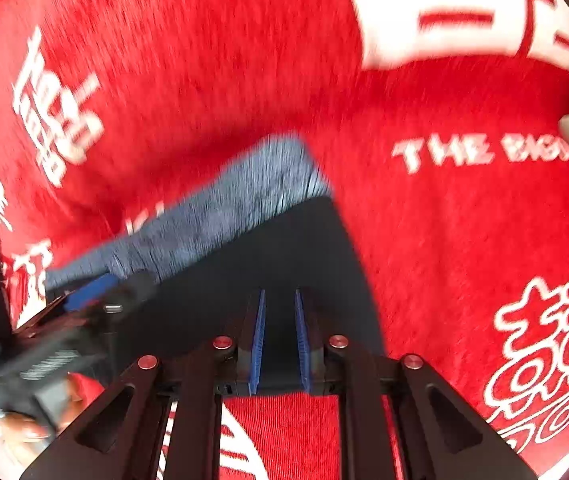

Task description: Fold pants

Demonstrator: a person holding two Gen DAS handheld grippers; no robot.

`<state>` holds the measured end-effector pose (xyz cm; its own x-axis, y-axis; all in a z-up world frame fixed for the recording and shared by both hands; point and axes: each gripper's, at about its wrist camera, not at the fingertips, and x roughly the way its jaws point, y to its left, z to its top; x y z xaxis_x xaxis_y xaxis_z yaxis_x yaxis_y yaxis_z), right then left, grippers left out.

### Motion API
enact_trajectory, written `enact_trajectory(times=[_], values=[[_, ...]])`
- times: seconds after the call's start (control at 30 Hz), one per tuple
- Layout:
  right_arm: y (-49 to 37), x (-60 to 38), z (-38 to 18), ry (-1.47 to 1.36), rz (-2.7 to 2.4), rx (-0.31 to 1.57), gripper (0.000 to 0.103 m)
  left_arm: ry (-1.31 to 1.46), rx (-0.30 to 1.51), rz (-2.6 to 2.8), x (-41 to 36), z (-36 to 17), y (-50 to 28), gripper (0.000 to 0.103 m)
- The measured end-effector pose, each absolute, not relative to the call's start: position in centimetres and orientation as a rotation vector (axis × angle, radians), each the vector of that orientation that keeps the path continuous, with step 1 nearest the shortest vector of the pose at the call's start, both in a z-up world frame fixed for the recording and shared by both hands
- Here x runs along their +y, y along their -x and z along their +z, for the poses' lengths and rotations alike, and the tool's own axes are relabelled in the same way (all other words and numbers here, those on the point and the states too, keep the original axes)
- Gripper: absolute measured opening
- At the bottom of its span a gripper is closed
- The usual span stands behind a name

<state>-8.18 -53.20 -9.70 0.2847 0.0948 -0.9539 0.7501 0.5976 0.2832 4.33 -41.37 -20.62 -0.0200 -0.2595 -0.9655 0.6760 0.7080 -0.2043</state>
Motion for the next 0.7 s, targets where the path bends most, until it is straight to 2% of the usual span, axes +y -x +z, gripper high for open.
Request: enact_trajectory(times=[0.07,0.13,0.37,0.47,0.63,0.7], values=[[8.7,-52.7,-10.8,-0.867,-0.515,1.223,0.017,-0.359,1.316,-0.825,-40.4,-20.5,-3.6,0.086],[9.2,-52.8,-10.9,-0.885,-0.520,1.186,0.017,-0.456,1.288,-0.832,-40.8,-20.1,-2.5,0.086],[10.3,-54.0,-10.4,-0.930,-0.504,1.191,0.017,-0.324,1.385,-0.712,-38.9,-18.8,-3.9,0.086],[9.9,-53.6,-10.0,-0.913,-0.495,1.209,0.023,-0.277,1.400,-0.659,-36.8,-17.8,-4.3,0.086],[9.0,-51.5,-9.2,-0.861,-0.497,1.233,0.042,-0.251,1.383,-0.606,-32.8,-16.6,-5.1,0.086],[8.4,-50.4,-8.6,-0.833,-0.496,1.243,0.046,-0.233,1.379,-0.590,-30.9,-16.5,-5.5,0.086]])
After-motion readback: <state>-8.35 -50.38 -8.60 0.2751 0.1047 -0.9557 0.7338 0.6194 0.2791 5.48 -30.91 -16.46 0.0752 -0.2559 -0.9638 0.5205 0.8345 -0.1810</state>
